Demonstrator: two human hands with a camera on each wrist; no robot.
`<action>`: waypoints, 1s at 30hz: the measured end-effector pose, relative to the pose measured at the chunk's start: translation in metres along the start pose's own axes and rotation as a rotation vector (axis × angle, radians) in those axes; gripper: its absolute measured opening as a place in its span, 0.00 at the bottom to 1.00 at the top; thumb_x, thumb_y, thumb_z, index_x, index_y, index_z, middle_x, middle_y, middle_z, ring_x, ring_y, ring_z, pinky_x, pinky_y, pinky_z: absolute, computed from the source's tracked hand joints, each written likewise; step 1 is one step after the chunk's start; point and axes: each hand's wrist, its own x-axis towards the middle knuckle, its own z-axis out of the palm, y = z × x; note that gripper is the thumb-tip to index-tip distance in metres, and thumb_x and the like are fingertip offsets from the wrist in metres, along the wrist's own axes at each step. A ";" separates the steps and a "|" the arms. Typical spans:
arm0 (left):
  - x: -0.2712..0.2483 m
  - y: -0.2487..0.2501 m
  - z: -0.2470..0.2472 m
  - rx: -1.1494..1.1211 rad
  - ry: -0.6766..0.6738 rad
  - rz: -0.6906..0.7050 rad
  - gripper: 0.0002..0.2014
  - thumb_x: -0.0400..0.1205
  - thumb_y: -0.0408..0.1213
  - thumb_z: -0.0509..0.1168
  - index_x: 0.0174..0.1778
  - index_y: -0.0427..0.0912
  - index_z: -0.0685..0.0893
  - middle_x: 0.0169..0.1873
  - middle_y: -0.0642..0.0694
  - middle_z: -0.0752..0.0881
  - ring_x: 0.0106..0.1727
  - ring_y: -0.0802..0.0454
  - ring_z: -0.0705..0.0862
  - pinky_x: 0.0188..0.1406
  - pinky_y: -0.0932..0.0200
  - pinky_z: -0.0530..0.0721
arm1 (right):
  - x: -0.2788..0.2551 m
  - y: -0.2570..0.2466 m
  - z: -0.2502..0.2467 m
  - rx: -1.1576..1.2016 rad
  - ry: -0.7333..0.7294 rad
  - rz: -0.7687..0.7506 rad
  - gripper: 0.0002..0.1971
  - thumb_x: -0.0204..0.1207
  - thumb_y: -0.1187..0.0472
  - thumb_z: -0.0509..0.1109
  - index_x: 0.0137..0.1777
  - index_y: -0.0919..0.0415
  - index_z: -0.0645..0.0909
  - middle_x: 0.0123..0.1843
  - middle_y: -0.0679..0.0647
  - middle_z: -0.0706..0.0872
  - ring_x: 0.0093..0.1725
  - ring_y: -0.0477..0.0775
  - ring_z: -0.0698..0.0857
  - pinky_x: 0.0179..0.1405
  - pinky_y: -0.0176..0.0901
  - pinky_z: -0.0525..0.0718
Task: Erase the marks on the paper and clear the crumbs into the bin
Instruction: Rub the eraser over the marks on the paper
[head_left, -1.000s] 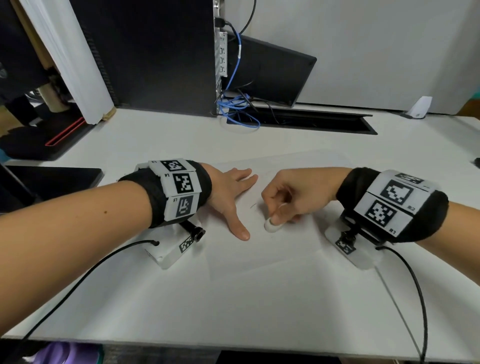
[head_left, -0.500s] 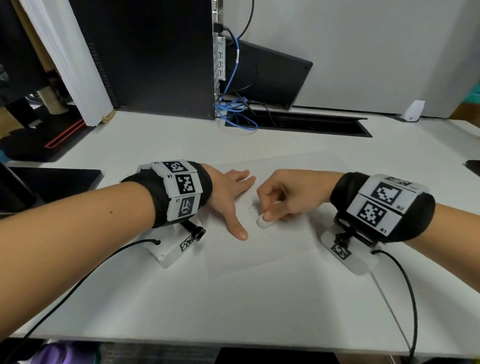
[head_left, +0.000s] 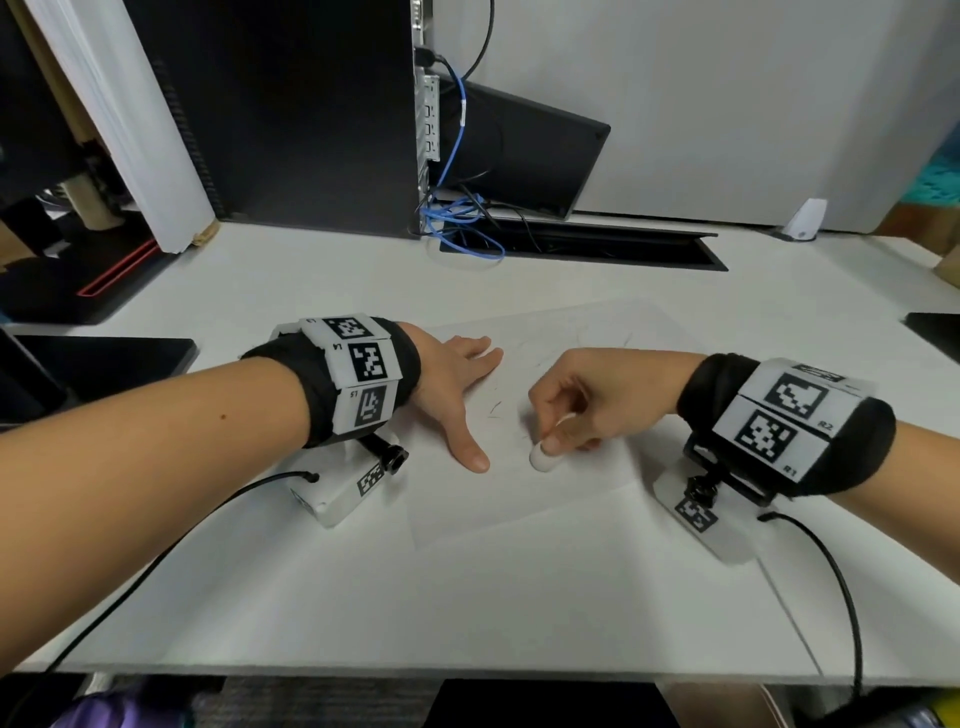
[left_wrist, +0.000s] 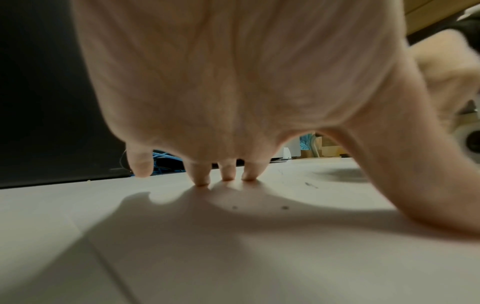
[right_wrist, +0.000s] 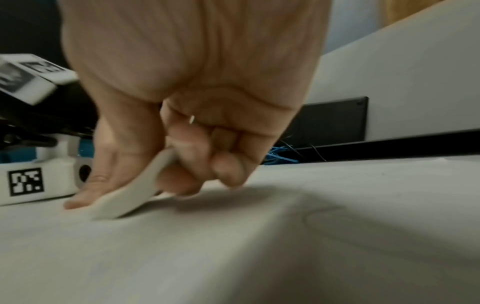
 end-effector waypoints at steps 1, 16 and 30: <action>0.000 0.000 -0.001 0.001 0.001 -0.001 0.60 0.69 0.61 0.72 0.80 0.54 0.30 0.81 0.58 0.31 0.83 0.58 0.37 0.80 0.50 0.47 | 0.001 0.001 -0.001 -0.034 0.067 0.003 0.08 0.71 0.57 0.76 0.33 0.57 0.82 0.25 0.46 0.79 0.25 0.42 0.73 0.34 0.34 0.73; -0.002 -0.007 0.007 -0.025 0.073 -0.031 0.55 0.70 0.67 0.66 0.81 0.57 0.36 0.83 0.52 0.37 0.84 0.48 0.41 0.82 0.42 0.48 | 0.001 0.022 -0.044 0.138 0.534 0.085 0.09 0.73 0.58 0.73 0.49 0.61 0.81 0.32 0.58 0.86 0.26 0.53 0.84 0.33 0.36 0.82; -0.009 -0.026 0.003 -0.195 0.303 0.031 0.22 0.69 0.50 0.77 0.59 0.54 0.85 0.55 0.58 0.82 0.59 0.57 0.78 0.65 0.58 0.68 | 0.027 0.016 -0.029 -0.039 0.302 0.129 0.10 0.78 0.52 0.68 0.37 0.50 0.73 0.41 0.49 0.82 0.35 0.40 0.75 0.36 0.34 0.71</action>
